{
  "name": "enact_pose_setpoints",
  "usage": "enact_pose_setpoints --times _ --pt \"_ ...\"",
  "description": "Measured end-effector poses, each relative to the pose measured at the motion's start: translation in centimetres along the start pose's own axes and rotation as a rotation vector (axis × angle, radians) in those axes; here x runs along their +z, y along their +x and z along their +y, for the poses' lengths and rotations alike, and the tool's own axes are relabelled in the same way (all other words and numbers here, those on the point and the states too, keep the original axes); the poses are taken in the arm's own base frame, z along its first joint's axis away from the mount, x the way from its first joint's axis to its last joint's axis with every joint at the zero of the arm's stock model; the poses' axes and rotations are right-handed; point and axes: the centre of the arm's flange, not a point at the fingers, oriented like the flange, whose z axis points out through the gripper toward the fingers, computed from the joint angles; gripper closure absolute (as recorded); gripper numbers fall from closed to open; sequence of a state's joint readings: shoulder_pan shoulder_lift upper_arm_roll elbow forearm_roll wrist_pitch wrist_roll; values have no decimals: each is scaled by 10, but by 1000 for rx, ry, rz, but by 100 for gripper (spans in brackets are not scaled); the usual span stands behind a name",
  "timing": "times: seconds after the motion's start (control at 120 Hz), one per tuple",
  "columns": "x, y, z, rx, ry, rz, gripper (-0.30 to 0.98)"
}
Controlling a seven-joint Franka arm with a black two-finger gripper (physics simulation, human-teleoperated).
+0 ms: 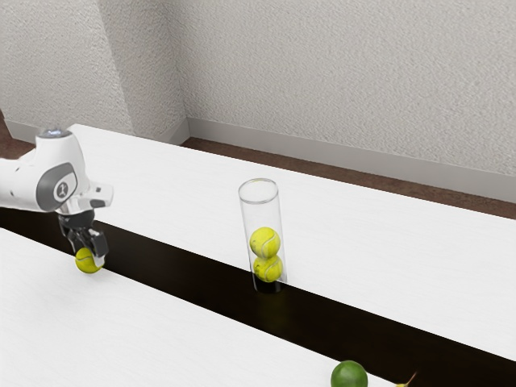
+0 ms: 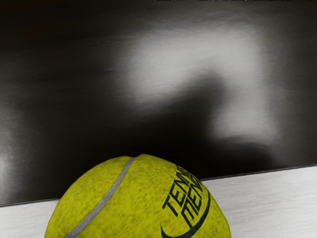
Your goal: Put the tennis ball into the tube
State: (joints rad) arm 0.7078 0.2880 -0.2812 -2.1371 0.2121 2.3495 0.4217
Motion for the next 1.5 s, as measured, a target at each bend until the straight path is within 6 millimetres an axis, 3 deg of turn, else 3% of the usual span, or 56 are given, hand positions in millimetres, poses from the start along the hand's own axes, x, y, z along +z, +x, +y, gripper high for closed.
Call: enact_pose_setpoints --times 0.158,0.308,0.358,0.45,0.55,0.8,0.933,1.2,1.342,1.5 --pt "-1 -1 -2 -6 1 6 22" --pt "11 -1 -4 -10 -15 -4 26" --pt "-6 1 -3 -8 5 16 28" --pt "-58 7 12 12 56 64 30" --pt "-113 16 50 44 84 112 33" --pt "-235 48 172 168 97 242 36" --pt "-275 57 218 227 83 272 34" --pt "-321 72 317 364 43 331 35" --pt "-327 84 345 400 15 342 32" --pt "-318 88 372 429 -8 324 31"
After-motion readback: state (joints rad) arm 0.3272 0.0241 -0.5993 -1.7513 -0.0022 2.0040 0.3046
